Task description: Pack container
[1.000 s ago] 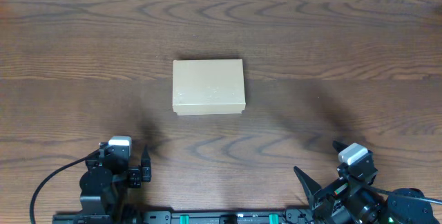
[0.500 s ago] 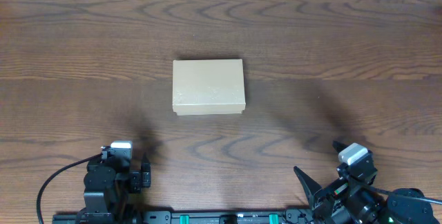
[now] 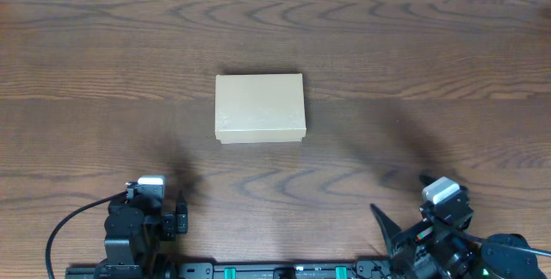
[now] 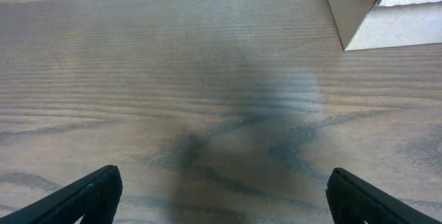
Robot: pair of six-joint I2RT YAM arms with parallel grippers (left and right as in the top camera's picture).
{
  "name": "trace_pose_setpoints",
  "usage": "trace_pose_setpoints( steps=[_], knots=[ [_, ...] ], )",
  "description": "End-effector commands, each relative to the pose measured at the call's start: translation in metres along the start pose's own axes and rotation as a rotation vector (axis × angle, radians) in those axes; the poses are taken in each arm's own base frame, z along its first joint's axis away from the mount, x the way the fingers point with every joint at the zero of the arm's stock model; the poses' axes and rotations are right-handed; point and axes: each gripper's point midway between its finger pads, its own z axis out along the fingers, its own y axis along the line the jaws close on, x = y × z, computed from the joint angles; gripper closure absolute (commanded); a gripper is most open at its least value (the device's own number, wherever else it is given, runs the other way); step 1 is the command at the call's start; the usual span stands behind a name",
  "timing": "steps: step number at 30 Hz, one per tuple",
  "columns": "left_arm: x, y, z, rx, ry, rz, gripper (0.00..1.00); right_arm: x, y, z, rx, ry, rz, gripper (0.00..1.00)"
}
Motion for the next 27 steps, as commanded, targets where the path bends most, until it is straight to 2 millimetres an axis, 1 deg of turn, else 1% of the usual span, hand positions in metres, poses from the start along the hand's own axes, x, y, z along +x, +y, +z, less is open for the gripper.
trace_pose_setpoints(
  steps=[1,3,9,12,19,22,27],
  knots=[
    [0.013,0.001,0.001,-0.006,0.045,0.016,0.05,0.019,-0.02,0.017,0.107,0.024,-0.074,0.01],
    [0.012,0.001,0.001,-0.006,0.044,0.016,0.05,0.032,-0.029,0.033,0.152,0.017,-0.06,0.01],
    [0.012,0.001,0.001,-0.006,0.044,0.016,0.05,0.074,-0.045,0.061,0.219,0.021,-0.023,0.01],
    [0.012,0.001,0.001,-0.006,0.044,0.016,0.05,0.094,-0.05,0.069,0.236,0.053,0.002,0.01],
    [0.012,0.001,0.001,-0.006,0.044,0.016,0.05,0.136,-0.067,0.083,0.315,0.137,0.183,0.01],
    [0.012,0.001,0.001,-0.006,0.044,0.016,0.04,0.15,-0.072,0.086,0.346,0.158,0.248,0.01],
    [0.012,0.001,0.001,-0.006,0.044,0.016,0.04,0.165,-0.073,0.091,0.353,0.174,0.265,0.01]
  ],
)
